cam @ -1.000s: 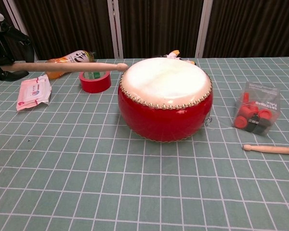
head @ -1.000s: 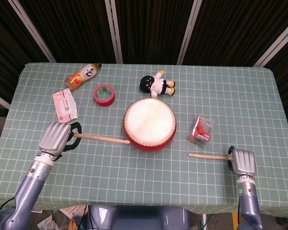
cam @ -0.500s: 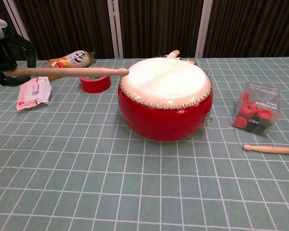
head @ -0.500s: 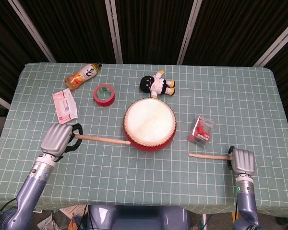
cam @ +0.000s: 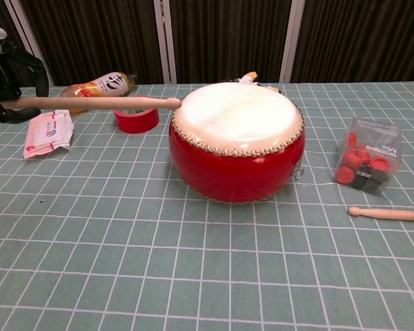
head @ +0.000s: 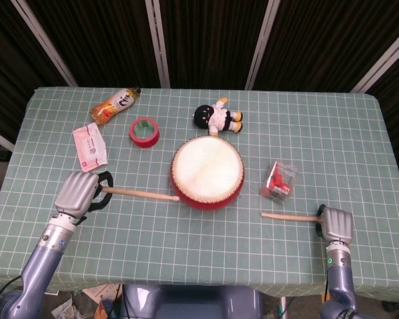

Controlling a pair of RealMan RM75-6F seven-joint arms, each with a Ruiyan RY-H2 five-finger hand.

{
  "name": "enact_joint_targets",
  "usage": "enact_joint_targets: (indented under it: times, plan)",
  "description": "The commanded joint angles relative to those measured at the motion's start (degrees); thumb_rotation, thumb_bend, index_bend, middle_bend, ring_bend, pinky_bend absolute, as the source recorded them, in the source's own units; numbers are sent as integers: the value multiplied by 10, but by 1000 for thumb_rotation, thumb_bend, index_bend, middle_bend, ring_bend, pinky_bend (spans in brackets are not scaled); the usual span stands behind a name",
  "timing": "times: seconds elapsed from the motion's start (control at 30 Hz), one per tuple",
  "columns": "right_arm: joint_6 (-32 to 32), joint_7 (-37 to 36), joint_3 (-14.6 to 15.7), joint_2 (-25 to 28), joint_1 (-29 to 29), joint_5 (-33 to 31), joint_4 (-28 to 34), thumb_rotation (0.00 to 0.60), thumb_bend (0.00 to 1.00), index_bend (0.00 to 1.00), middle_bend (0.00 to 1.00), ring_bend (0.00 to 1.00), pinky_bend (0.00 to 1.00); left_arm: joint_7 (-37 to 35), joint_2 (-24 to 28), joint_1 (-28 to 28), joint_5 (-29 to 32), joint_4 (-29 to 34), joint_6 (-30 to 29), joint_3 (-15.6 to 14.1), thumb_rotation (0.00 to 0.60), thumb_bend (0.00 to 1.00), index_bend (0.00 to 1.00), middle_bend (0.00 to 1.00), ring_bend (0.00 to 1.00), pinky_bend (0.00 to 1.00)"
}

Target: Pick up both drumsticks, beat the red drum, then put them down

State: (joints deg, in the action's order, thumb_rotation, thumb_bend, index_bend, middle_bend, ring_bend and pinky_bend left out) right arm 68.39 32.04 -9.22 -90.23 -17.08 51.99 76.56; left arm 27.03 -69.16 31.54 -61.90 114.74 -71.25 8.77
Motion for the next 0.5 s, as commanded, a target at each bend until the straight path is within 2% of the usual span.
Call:
enact_joint_targets:
  times: [0.03,0.13,0.2,0.3,0.5]
  plan:
    - [-3,0,0,-3,-1,-3,-4,600,392,552,1000,1000,1000,0,0,0,-1,-1,0,-1,600,554,764,1000,1000,1000]
    - [-6,1,2,-7,-1,-5,-10,600,420,785,1000,1000,1000,0,0,0,-1,-2,1,-2,600,556,764,1000,1000,1000]
    - [-3,-2,1,-7,-2,-1,-6,600,450,878,1000,1000,1000,-1,0,0,-1,-2,0,-1,600,558,765,1000,1000,1000]
    - [4,-11,-4,1,-2,7,14,600,473,912,1000,1000,1000,-2,1,0,-1,0,-1,0,600,558,766,1000,1000,1000]
    - [27,-9,-21,49,-3,17,98,600,487,938,1000,1000,1000,-9,9,-4,-4,5,-5,2,600,559,766,1000,1000,1000]
